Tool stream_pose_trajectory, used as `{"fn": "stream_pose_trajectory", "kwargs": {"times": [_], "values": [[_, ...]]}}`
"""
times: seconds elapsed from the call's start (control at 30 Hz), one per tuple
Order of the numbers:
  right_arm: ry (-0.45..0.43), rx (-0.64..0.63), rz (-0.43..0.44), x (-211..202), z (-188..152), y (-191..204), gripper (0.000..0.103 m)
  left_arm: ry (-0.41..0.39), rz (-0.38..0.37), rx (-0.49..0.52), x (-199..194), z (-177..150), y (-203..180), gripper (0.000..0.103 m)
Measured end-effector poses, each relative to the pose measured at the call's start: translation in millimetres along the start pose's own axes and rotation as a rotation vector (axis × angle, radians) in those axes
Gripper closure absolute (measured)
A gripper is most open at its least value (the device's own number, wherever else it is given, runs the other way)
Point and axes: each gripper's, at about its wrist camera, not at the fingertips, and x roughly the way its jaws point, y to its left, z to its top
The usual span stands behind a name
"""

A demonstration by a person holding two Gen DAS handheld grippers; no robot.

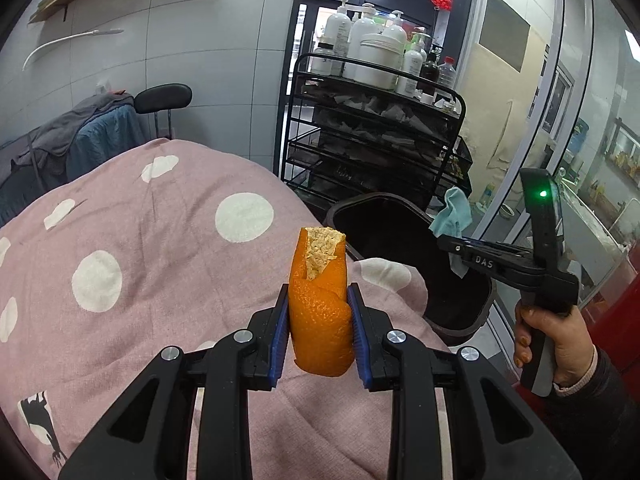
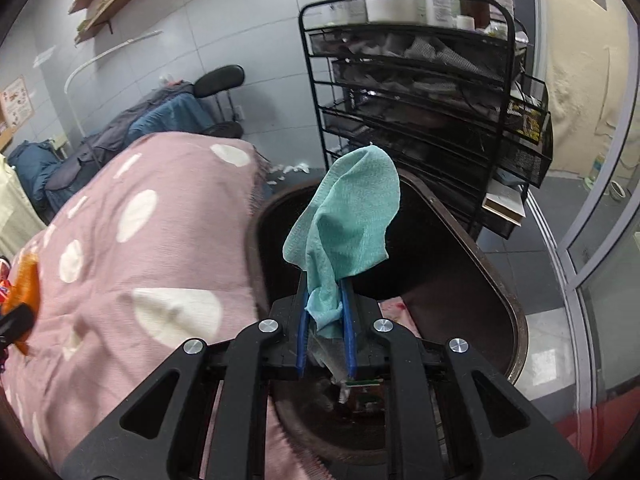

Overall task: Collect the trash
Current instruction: 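Carry the teal cloth into the brown bin and open the right tool, then carry the orange peel into the brown bin and open the left tool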

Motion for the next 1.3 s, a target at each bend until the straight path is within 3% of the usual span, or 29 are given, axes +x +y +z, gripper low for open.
{"fn": "stream_pose_trajectory", "kwargs": {"times": [0.4,0.43,0.5,0.53,0.57,0.77,1.3], "values": [[0.132,0.028,-0.092,59.2,-4.5,-20.7,0.087,0.030,-0.031,0.023,13.5,2.4,-14.5,0.075],[0.145,0.028,-0.094,63.7,-5.2,-21.3,0.083,0.033,-0.035,0.023,14.5,3.0,-15.5,0.075],[0.161,0.027,-0.101,69.0,-6.6,-21.4,0.060,0.038,-0.043,0.028,16.5,4.3,-18.5,0.075],[0.157,0.029,-0.108,70.0,-7.2,-21.3,0.039,0.039,-0.043,0.033,17.2,4.6,-19.8,0.075],[0.149,0.030,-0.114,69.7,-8.1,-20.9,0.033,0.040,-0.044,0.039,17.9,5.0,-21.3,0.075],[0.146,0.046,-0.099,66.7,-11.6,-22.7,0.032,0.052,-0.064,0.053,26.0,10.3,-27.6,0.075],[0.047,0.049,-0.126,20.4,-16.9,-26.7,0.019,0.117,-0.122,0.107,65.7,31.8,-55.7,0.075]]}}
